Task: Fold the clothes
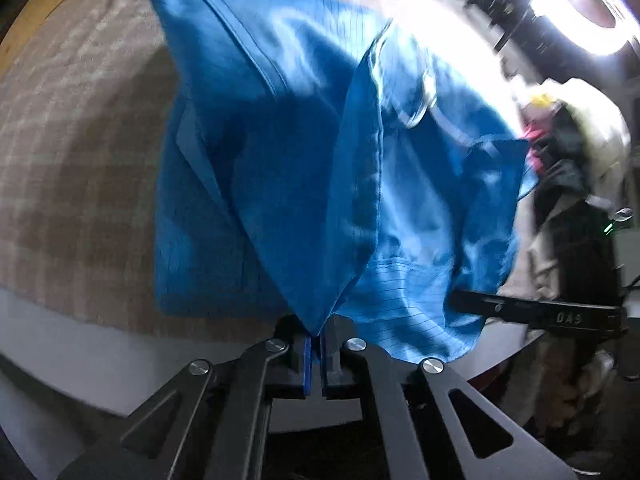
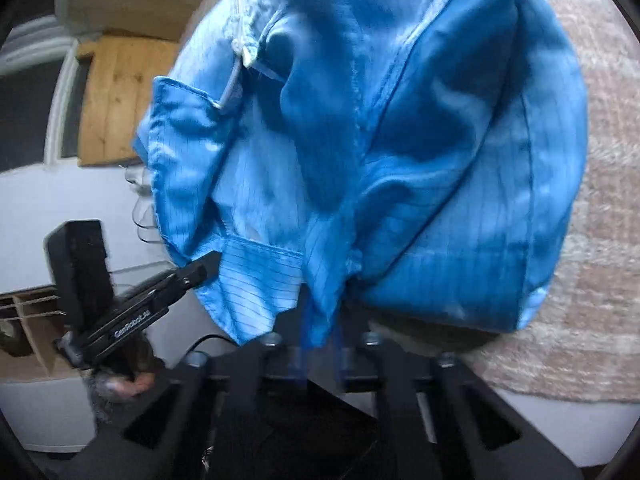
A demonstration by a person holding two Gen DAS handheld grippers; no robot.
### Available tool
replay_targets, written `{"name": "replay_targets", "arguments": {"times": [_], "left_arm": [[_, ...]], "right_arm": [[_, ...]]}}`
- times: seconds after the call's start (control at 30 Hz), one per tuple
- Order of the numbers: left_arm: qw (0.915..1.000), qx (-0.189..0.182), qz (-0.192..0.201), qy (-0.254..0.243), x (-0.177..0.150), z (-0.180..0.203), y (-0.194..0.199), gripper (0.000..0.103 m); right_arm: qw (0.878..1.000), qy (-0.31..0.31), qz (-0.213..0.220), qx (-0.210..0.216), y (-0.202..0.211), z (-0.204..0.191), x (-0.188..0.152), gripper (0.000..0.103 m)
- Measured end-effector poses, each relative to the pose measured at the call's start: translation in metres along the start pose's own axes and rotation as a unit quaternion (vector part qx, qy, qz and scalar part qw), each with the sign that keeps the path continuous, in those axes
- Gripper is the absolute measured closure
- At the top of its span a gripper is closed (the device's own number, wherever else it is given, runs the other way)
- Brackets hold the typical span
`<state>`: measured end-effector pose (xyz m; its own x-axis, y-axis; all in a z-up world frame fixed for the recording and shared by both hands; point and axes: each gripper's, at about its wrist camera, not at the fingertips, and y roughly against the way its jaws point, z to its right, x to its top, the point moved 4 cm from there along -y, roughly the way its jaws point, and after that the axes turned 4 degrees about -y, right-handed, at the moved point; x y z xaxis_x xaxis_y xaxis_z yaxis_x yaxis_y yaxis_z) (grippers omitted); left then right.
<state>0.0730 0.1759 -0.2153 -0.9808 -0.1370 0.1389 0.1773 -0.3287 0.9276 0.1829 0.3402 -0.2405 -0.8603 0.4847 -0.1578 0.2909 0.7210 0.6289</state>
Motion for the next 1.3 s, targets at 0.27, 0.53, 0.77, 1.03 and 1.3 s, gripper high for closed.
{"name": "replay_targets", "arguments": {"times": [0.27, 0.53, 0.77, 1.03, 1.3], "left_arm": [[0.9783, -0.112, 0.173, 0.022, 0.009, -0.028, 0.066, 0.102], [0.9857, -0.138, 0.096, 0.010, -0.001, -0.035, 0.024, 0.100], [0.9894, -0.141, 0.027, -0.020, -0.004, -0.033, -0.002, 0.093], [0.9642, -0.246, 0.099, -0.012, 0.014, -0.041, 0.028, 0.102], [0.9118, -0.292, 0.283, -0.058, 0.053, -0.029, 0.101, 0.102]], "right_arm": [[0.961, 0.035, 0.198, 0.189, 0.070, -0.022, -0.008, 0.101], [0.983, 0.027, 0.179, 0.032, 0.029, -0.026, -0.017, 0.096], [0.991, 0.012, 0.131, -0.009, -0.013, -0.033, -0.020, 0.081], [0.977, 0.029, 0.197, 0.074, -0.009, -0.043, -0.013, 0.100], [0.892, 0.095, 0.359, 0.256, 0.070, -0.070, -0.004, 0.102]]}}
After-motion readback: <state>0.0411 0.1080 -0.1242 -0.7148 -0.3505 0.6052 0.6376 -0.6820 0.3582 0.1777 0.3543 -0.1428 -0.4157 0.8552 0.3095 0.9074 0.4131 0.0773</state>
